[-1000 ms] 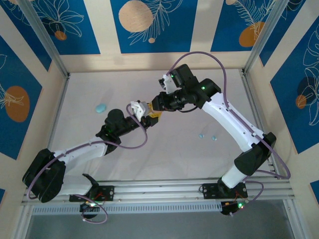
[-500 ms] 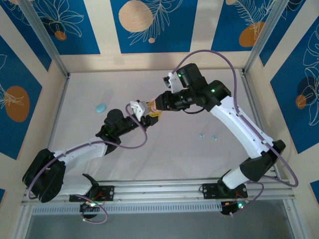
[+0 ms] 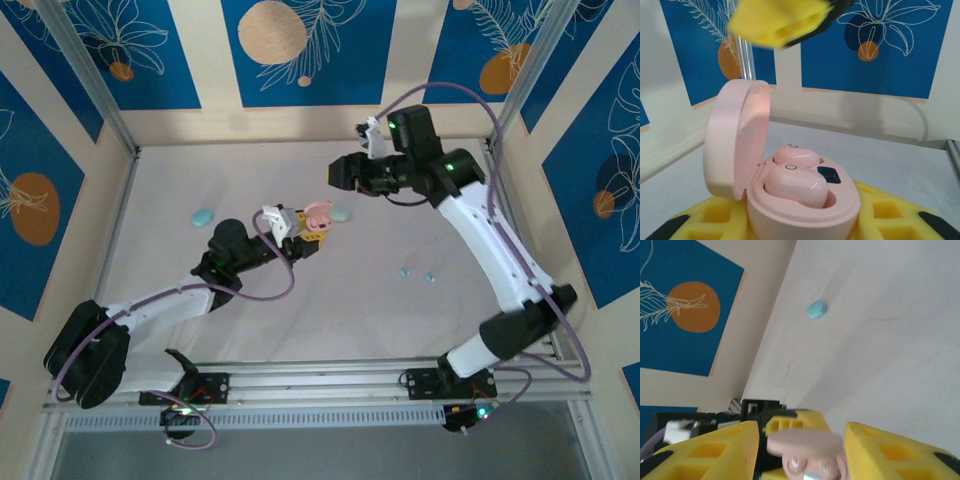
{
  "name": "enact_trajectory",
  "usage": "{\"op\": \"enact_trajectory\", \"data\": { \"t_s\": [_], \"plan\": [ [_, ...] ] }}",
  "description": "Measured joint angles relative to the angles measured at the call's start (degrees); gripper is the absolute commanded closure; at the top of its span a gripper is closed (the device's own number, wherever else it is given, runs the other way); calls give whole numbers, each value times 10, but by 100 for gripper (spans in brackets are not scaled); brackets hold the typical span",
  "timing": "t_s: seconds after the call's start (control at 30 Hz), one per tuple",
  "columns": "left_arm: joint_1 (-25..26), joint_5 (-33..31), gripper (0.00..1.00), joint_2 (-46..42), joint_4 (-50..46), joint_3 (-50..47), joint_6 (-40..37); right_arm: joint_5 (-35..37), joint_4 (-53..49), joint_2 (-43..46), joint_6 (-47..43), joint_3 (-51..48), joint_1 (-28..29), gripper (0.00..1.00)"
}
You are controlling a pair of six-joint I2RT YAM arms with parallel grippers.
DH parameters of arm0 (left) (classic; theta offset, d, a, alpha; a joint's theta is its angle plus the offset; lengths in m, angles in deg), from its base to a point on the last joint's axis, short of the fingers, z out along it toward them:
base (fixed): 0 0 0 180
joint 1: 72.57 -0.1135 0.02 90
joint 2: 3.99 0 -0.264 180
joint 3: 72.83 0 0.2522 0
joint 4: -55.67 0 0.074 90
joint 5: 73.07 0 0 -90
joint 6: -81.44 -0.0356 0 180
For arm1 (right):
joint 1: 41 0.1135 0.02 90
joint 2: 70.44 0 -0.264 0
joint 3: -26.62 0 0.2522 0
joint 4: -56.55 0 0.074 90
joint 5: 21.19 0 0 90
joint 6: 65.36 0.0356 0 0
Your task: Insert the wireless bluetooth earbuds into the charging case
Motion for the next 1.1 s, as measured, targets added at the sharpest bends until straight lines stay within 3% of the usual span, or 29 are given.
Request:
{"op": "enact_trajectory", "data": {
  "t_s": [0.2, 0.43, 0.77, 1.1],
  "plan": [
    [0, 5, 63, -12, -2, 2, 7, -33, -42, -80, -27, 43, 8, 50],
    [0, -7, 63, -15, -1, 2, 10, -97, -46, -42, -49, -31, 7, 48],
    [0, -8, 62, -15, 4, 14, 16, -259, 52, 19, 0, -169, -29, 42],
    [0, -5, 61, -14, 26, 22, 32, -407, 165, 18, 74, -229, -37, 43]
  ]
}}
